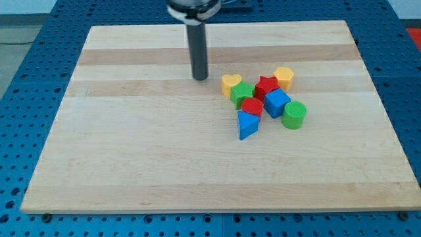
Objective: Move the red star to the top of the blue cube
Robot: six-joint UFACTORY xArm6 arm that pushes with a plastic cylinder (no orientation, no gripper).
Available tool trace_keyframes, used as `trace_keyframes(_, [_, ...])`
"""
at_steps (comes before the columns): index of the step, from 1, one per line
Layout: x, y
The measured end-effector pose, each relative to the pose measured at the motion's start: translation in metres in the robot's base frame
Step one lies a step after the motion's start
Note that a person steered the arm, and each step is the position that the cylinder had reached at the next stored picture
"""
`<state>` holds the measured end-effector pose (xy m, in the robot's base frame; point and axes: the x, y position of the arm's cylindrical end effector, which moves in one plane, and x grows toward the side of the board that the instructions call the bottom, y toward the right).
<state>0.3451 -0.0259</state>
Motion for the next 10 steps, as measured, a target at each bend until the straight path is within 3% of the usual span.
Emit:
trace_keyframes(2, [-0.017,0.069])
trace_keyframes(7, [0.109,0.115])
trace_keyframes(10, [0.13,0.15])
